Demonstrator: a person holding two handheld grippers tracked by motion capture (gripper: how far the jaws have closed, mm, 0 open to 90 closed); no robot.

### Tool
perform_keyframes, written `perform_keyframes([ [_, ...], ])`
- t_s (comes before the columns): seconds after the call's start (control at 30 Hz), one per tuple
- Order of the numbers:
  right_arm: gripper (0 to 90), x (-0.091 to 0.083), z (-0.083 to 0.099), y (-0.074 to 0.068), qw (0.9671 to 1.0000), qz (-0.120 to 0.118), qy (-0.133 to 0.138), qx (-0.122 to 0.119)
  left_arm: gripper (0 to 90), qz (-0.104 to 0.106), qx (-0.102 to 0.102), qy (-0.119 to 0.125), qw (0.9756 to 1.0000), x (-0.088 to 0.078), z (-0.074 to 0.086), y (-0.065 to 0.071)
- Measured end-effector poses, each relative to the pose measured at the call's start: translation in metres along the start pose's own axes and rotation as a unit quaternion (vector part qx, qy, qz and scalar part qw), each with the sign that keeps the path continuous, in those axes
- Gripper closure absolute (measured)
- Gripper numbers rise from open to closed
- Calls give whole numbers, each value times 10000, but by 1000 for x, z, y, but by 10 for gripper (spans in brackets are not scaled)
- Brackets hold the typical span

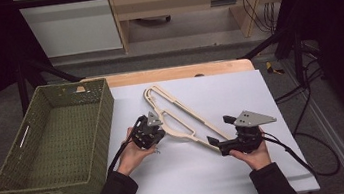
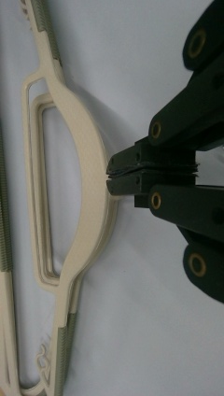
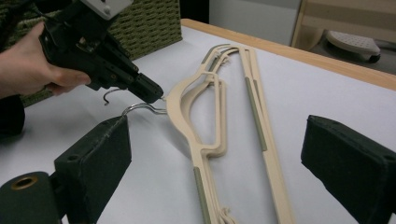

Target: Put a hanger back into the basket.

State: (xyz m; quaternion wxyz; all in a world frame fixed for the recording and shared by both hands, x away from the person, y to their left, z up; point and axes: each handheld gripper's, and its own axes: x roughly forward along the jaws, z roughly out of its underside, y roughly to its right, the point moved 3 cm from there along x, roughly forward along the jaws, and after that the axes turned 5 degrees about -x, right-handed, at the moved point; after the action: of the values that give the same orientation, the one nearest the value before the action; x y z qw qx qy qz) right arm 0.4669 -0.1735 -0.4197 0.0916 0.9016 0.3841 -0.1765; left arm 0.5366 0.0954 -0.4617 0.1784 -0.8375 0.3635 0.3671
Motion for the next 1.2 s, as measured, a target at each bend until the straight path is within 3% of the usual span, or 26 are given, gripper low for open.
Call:
perform_keyframes([
  [0.27, 146, 25, -5, -8, 9998, -116, -118, -98, 889, -69, 103, -247, 9996, -13, -10, 14],
  [0.6, 221, 60, -2, -22, 9977, -298, -519, -314, 890, -123, 333, -402, 9986, -27, -17, 26],
  [0.87, 326, 84, 10, -36, 9916, -442, -1054, -607, 890, -149, 388, -422, 9982, -31, -20, 29],
  [1.0, 417, 90, 15, -40, 9878, -490, -1260, -777, 890, -128, 414, -485, 9979, -32, -20, 30],
  [1.03, 463, 92, 17, -42, 9852, -527, -1379, -872, 890, -121, 407, -479, 9980, -32, -20, 30],
  [1.1, 518, 94, 19, -44, 9831, -489, -1482, -956, 890, -107, 396, -464, 9981, -32, -19, 30],
  [1.2, 560, 96, 20, -45, 9826, -481, -1509, -975, 890, -137, 397, -426, 9982, -31, -19, 31],
])
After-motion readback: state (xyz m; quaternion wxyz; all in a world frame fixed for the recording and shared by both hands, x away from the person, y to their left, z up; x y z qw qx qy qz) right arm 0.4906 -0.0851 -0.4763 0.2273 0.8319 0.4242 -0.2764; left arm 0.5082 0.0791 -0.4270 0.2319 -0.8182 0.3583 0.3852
